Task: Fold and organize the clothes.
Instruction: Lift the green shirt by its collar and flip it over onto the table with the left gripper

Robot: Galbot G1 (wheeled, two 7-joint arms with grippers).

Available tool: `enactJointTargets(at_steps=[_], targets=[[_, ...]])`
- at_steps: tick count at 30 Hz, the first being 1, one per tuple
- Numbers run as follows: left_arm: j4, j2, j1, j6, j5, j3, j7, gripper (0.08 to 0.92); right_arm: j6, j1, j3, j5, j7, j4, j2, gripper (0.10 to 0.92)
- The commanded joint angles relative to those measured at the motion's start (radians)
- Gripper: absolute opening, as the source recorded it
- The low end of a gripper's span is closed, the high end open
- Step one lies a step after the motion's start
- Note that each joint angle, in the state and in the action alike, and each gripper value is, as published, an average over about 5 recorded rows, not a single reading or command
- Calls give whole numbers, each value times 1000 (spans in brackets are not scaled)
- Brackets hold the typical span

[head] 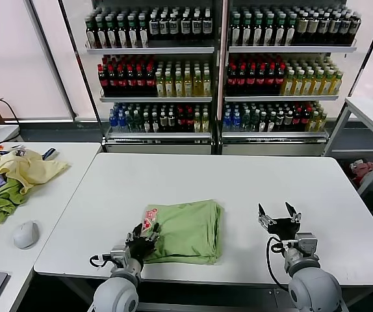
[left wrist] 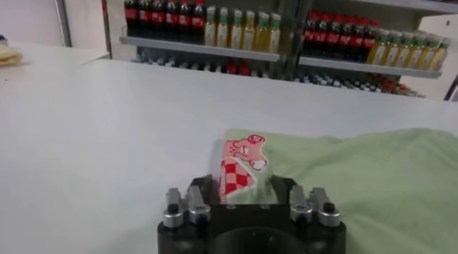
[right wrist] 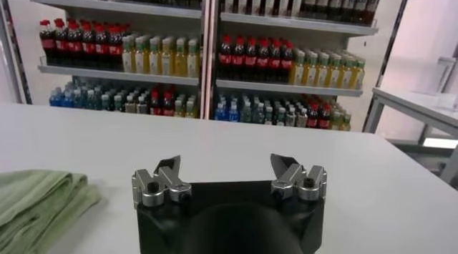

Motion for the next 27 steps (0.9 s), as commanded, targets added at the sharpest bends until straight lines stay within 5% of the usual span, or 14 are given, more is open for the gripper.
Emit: enactJointTargets(at_steps=[1,15,27], targets=[[1,-5,12,-3,-123,-11,12,508,-1,1,0,0,1,2,1,823],[-139,37,49,-60,-507,-312,-19,120,-6,0,-5,0,3,19,4,823],[-187,312,16,54,-768,-749,-8,95,0,17,-15,3,0,17,14,823]])
